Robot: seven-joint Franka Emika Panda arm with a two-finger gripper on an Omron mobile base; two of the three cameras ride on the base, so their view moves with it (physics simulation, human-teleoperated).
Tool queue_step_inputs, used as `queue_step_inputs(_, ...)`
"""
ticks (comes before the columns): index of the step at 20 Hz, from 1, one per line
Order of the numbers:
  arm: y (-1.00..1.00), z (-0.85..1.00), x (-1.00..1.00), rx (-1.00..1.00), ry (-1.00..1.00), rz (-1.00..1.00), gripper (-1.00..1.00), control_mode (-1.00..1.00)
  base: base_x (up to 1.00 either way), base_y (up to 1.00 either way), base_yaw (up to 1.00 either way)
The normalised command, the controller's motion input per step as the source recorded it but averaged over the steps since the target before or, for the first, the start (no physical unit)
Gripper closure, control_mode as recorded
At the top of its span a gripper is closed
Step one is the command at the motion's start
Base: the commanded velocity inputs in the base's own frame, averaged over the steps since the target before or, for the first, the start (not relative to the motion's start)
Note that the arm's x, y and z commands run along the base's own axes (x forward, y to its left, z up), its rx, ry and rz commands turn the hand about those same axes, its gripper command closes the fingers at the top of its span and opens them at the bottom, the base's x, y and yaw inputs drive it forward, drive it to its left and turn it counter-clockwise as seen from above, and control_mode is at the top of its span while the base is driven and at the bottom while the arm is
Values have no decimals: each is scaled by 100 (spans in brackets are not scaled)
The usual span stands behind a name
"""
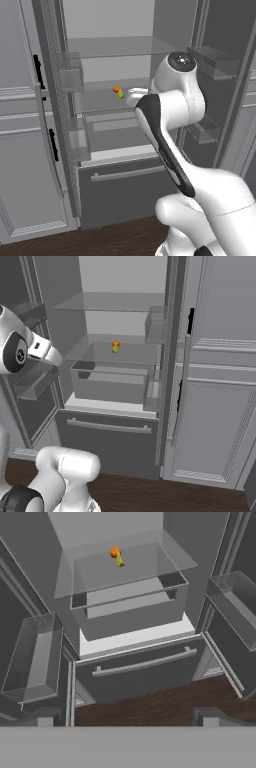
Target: Grab a lemon wedge from the fridge and one ice cube from the ice bowl, and put them in the glass of lemonade.
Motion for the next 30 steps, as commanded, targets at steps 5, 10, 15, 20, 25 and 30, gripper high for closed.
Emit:
queue_step_inputs(5, -49, 9, -46, -9, 1, 1, -100, -100, 0, 0, 0)
queue_step_inputs(10, -55, -8, -44, -2, 0, 11, -100, -100, 0, 0, 0)
queue_step_inputs(15, -39, -23, -12, 0, 0, 18, -100, -100, 0, 0, 0)
queue_step_inputs(20, -12, -9, -12, -5, 1, 10, -100, -100, 0, 0, 0)
queue_step_inputs(25, -7, 0, -62, -4, -2, 4, -100, -100, 0, 0, 0)
queue_step_inputs(30, 0, 1, -45, 0, -7, 4, -100, -100, 0, 0, 0)
